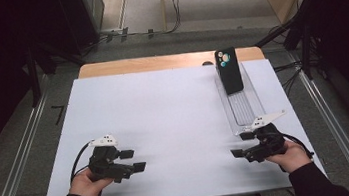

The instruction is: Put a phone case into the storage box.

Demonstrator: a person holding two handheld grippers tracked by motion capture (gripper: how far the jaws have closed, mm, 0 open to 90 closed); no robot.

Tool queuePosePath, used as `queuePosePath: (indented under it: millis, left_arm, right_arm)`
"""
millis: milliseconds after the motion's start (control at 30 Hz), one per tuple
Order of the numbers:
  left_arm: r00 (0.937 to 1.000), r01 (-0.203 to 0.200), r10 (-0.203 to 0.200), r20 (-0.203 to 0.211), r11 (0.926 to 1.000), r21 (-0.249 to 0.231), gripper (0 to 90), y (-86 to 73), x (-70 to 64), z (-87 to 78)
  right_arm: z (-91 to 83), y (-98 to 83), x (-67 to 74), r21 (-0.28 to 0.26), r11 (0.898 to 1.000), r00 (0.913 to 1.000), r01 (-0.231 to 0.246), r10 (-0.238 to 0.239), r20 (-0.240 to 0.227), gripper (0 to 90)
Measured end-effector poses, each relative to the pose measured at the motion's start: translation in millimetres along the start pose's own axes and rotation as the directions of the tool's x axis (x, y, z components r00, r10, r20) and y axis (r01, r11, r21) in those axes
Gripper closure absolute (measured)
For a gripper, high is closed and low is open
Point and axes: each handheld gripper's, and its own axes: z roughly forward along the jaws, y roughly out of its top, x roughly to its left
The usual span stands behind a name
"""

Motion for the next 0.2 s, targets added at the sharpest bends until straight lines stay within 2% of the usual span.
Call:
queuePosePath:
  millis: [133,200]
  left_arm:
    - [1.0,0.005,-0.005,-0.001,1.0,0.004,25.3,-0.3,0.1,0.3]
    - [0.9995,0.002,-0.001,-0.032,0.9999,0.017,24.8,-1.9,1.8,-0.1]
  right_arm:
    - [-0.5,0.3,0.8,0.0,1.0,1.0,0.002,-0.002,0.0,21.1]
    - [-0.6,0.4,0.0,-0.009,1.0,0.9998,0.01,-0.01,0.02,19.5]
